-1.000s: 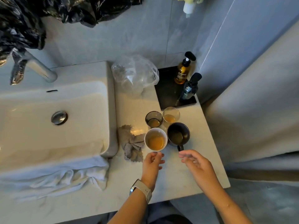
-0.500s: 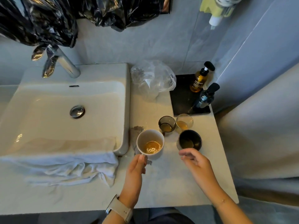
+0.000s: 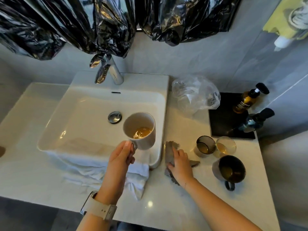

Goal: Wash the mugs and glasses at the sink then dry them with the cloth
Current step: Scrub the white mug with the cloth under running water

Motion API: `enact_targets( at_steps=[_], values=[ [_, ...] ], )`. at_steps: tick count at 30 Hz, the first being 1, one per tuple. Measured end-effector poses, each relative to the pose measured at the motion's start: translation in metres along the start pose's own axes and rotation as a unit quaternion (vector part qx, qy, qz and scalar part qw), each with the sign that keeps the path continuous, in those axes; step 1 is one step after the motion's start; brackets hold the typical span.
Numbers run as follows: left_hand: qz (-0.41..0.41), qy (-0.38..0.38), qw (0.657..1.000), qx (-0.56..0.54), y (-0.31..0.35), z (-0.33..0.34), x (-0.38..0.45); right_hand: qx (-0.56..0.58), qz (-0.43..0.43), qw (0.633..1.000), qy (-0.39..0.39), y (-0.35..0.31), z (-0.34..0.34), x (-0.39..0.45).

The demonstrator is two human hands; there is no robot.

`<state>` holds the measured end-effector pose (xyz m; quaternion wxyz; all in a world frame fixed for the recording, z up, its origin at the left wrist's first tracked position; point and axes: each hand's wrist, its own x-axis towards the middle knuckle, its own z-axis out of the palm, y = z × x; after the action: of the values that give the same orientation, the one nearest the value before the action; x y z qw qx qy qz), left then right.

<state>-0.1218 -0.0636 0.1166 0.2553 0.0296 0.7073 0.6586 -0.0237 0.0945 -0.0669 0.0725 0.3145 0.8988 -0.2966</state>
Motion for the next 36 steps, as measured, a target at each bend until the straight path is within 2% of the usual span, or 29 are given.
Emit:
enact_targets(
  at_steps=[3,6,9,11,13,15,16,17,19,23,25,30,32,36],
  values=[
    [-0.009,-0.012,1.000,-0.014,0.003,-0.026,0.017,0.209,0.074,0.975,0.019,0.001,0.000,-0.003],
    [-0.005,-0.035,0.999,-0.004,0.003,-0.053,0.036,0.399,0.137,0.903,0.083,-0.009,-0.020,-0.020],
    [-0.002,-0.083,0.997,0.008,0.003,-0.089,0.064,0.500,0.171,0.835,0.155,-0.042,-0.050,-0.036],
    [-0.005,-0.120,0.992,0.025,0.008,-0.115,0.085,0.581,0.168,0.779,0.166,-0.075,-0.065,-0.042],
    [-0.005,-0.154,0.987,0.047,0.018,-0.139,0.105,0.675,0.152,0.704,0.159,-0.116,-0.070,-0.041],
    [-0.007,-0.167,0.984,0.061,0.024,-0.160,0.120,0.750,0.174,0.621,0.146,-0.154,-0.072,-0.033],
    [-0.005,-0.172,0.983,0.068,0.027,-0.169,0.128,0.768,0.174,0.603,0.130,-0.174,-0.074,-0.029],
    [0.001,-0.176,0.982,0.074,0.029,-0.177,0.136,0.772,0.157,0.605,0.114,-0.189,-0.076,-0.023],
    [0.017,-0.179,0.980,0.079,0.033,-0.192,0.150,0.742,0.100,0.650,0.128,-0.217,-0.082,-0.010],
    [0.061,-0.199,0.972,0.109,0.042,-0.217,0.177,0.649,0.095,0.737,0.163,-0.256,-0.093,0.015],
    [0.080,-0.190,0.970,0.130,0.045,-0.224,0.190,0.608,0.080,0.779,0.133,-0.264,-0.103,0.030],
    [0.095,-0.148,0.966,0.190,0.046,-0.231,0.217,0.470,0.025,0.882,-0.005,-0.283,-0.139,0.076],
    [0.117,-0.136,0.958,0.226,0.046,-0.232,0.226,0.419,0.031,0.907,-0.027,-0.298,-0.156,0.101],
    [0.195,-0.107,0.913,0.342,0.047,-0.231,0.243,0.367,0.067,0.923,-0.091,-0.317,-0.174,0.152]
  ],
)
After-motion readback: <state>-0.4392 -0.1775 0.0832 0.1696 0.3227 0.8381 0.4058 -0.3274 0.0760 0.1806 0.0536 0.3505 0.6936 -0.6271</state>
